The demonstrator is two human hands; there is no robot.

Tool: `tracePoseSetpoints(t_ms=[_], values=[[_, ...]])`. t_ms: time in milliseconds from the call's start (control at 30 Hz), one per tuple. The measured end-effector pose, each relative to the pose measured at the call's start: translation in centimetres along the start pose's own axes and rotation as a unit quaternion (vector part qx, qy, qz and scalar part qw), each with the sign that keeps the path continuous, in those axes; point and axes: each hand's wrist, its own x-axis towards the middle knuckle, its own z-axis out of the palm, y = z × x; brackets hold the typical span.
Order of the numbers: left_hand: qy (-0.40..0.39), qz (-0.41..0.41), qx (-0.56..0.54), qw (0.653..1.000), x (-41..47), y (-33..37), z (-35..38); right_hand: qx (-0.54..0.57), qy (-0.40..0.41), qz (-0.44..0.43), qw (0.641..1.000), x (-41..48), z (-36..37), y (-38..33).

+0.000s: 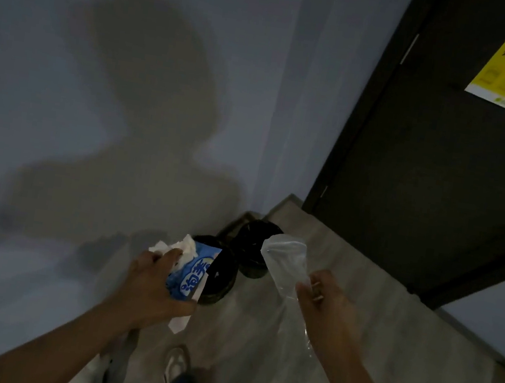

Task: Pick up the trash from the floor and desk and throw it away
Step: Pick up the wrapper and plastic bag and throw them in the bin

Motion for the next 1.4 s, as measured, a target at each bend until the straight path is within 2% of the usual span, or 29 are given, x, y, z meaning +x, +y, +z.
tracePoseSetpoints(t_ms=[133, 267, 400, 567, 700, 800, 1100, 1400], values=[[-0.039, -0.006, 0.010, 0.999, 7.9, -0.9, 0.0, -0.018, -0.031, 0.032, 0.999, 6.6, 3.3, -0.2], [-0.111, -0.028, 0.034, 0.993, 15.4, -2.1, 0.4, -0.029, -0.066, 0.067, 0.995, 12.7, 6.7, -0.4], [-0.153, -0.041, 0.054, 0.986, 22.0, -3.1, 1.9, -0.045, -0.087, 0.064, 0.993, 17.7, 10.2, 1.0], [-0.179, -0.125, 0.064, 0.974, 29.0, -5.3, 6.4, -0.054, -0.144, 0.074, 0.985, 24.4, 15.3, 4.7], [-0.177, -0.154, 0.100, 0.967, 33.6, -7.4, 11.6, -0.065, -0.191, 0.068, 0.977, 29.4, 20.5, 8.9], [-0.212, -0.179, 0.107, 0.955, 37.0, -8.8, 15.3, -0.069, -0.216, 0.069, 0.972, 32.5, 24.5, 12.0], [-0.247, -0.192, 0.106, 0.944, 46.8, -15.4, 26.9, -0.088, -0.248, 0.056, 0.963, 36.6, 34.0, 20.4], [-0.268, -0.176, 0.099, 0.942, 50.8, -18.2, 32.5, -0.088, -0.276, 0.087, 0.953, 36.5, 38.1, 24.2]])
